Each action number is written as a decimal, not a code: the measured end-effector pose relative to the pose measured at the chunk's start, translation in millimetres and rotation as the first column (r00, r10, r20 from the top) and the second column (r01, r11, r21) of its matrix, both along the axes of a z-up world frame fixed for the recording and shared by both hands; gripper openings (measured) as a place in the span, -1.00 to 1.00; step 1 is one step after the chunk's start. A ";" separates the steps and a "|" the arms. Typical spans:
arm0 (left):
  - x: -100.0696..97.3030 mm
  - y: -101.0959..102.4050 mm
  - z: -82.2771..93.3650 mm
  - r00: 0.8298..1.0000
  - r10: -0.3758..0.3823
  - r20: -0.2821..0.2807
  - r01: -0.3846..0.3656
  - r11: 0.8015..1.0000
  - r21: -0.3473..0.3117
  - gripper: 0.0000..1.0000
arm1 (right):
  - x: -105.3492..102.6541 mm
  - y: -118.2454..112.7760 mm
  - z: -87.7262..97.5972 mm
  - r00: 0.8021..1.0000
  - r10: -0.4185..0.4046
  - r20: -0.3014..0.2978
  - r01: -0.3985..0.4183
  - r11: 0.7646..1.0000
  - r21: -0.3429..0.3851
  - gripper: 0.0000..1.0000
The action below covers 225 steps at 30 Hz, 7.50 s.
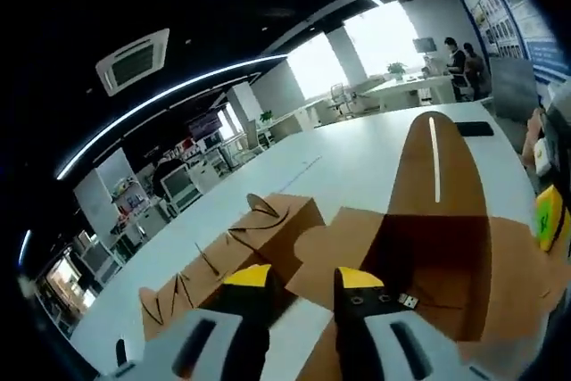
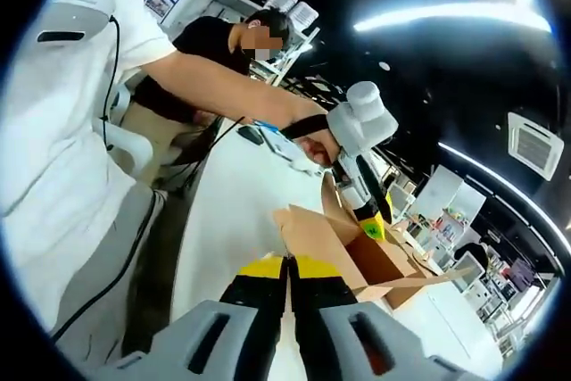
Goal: Pick up one paper box from the group, open the paper box, and remove the item inside
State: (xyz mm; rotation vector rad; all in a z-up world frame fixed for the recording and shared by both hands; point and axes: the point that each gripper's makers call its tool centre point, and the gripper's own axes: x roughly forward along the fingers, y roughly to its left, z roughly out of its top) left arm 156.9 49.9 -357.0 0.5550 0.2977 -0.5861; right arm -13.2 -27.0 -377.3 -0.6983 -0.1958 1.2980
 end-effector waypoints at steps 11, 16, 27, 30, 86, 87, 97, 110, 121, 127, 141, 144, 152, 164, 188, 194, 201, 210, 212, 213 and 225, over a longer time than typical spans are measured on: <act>-18.0 -21.8 -19.9 0.984 -0.109 -0.142 0.096 0.990 -0.100 -0.18 | 9.0 -7.8 4.1 0.998 -0.049 -0.033 0.051 0.998 0.036 -0.84; -22.1 -28.7 -23.8 0.978 -0.131 -0.161 0.116 0.988 -0.097 -0.20 | 4.1 -6.6 -3.8 0.997 -0.043 -0.070 0.045 0.999 0.022 -0.65; -16.3 -24.5 -24.7 0.983 -0.096 -0.155 0.088 0.995 -0.054 -0.57 | 2.8 -2.3 -5.4 0.996 -0.044 -0.084 0.047 0.998 0.030 -0.64; -14.3 -23.4 -24.4 0.985 -0.089 -0.148 0.084 0.996 -0.042 -0.66 | 2.0 -2.6 -5.9 0.995 -0.045 -0.085 0.048 0.998 0.030 -0.63; -91.7 23.6 69.8 0.985 -0.172 -0.011 0.159 0.934 -0.320 -0.07 | 29.5 -33.4 27.0 0.920 -0.261 -0.293 0.293 0.954 0.070 -0.54; -98.3 29.3 72.4 0.986 -0.168 -0.003 0.158 0.929 -0.334 -0.07 | 32.9 -32.5 18.9 0.915 -0.269 -0.299 0.297 0.953 0.053 -0.54; -149.8 75.3 66.1 0.993 -0.109 0.052 0.121 0.886 -0.447 -0.06 | 48.1 -10.1 -4.0 0.866 -0.244 -0.437 0.315 0.944 0.097 -0.53; -166.3 101.2 36.4 0.998 -0.052 0.020 0.054 0.823 -0.566 -0.09 | 37.3 13.2 -17.8 0.867 -0.221 -0.447 0.279 0.958 0.068 -0.50; -169.0 91.5 23.1 0.998 -0.068 0.013 0.064 0.813 -0.579 -0.10 | 39.6 -6.5 -10.9 0.859 -0.256 -0.442 0.323 0.943 0.081 -0.50; -159.4 81.2 17.1 0.996 -0.093 0.001 0.076 0.805 -0.588 -0.10 | 48.0 -22.9 1.8 0.854 -0.273 -0.444 0.347 0.933 0.092 -0.49; -146.2 93.4 39.6 0.995 -0.098 0.019 0.091 0.815 -0.573 -0.20 | 53.7 -46.7 42.3 0.841 -0.266 -0.472 0.368 0.919 0.139 -0.46; -143.1 96.8 32.7 0.998 -0.048 -0.039 0.018 0.831 -0.557 -0.20 | 57.4 -49.6 50.0 0.843 -0.273 -0.464 0.374 0.917 0.140 -0.46; -147.7 96.5 32.3 0.998 -0.041 -0.055 0.005 0.843 -0.538 -0.10 | 57.5 -49.6 72.8 0.852 -0.283 -0.439 0.361 0.927 0.103 -0.46; -141.9 113.4 17.4 0.996 -0.038 -0.079 -0.012 0.832 -0.554 -0.10 | 66.4 -18.7 107.3 0.914 -0.284 -0.289 0.260 0.958 -0.120 -0.44; -137.9 122.8 12.4 0.996 -0.028 -0.086 -0.026 0.821 -0.570 -0.09 | 94.4 55.3 18.2 0.894 -0.272 -0.357 -0.015 0.777 -0.630 -0.33; -137.3 124.3 11.5 0.996 -0.027 -0.089 -0.029 0.815 -0.579 -0.10 | 95.4 59.2 -2.7 0.884 -0.291 -0.365 -0.043 0.728 -0.685 -0.33; -136.5 121.8 13.2 0.996 -0.033 -0.082 -0.021 0.812 -0.583 -0.10 | 99.9 60.6 -26.9 0.854 -0.350 -0.386 -0.049 0.683 -0.729 -0.33; -140.7 112.9 12.5 0.996 -0.055 -0.074 0.003 0.822 -0.570 -0.10 | 109.1 57.9 -58.2 0.820 -0.430 -0.378 -0.038 0.617 -0.786 -0.33; -141.8 110.9 13.8 0.996 -0.061 -0.070 0.010 0.820 -0.572 -0.11 | 106.4 56.3 -64.5 0.817 -0.442 -0.370 -0.036 0.602 -0.798 -0.33; -142.3 109.8 13.9 0.996 -0.063 -0.069 0.012 0.819 -0.573 -0.11 | 106.1 55.4 -66.9 0.816 -0.448 -0.365 -0.035 0.593 -0.804 -0.33; -146.0 98.5 12.1 0.993 -0.096 -0.069 0.040 0.821 -0.570 -0.11 | 114.7 55.2 -70.3 0.823 -0.458 -0.336 -0.009 0.580 -0.814 -0.33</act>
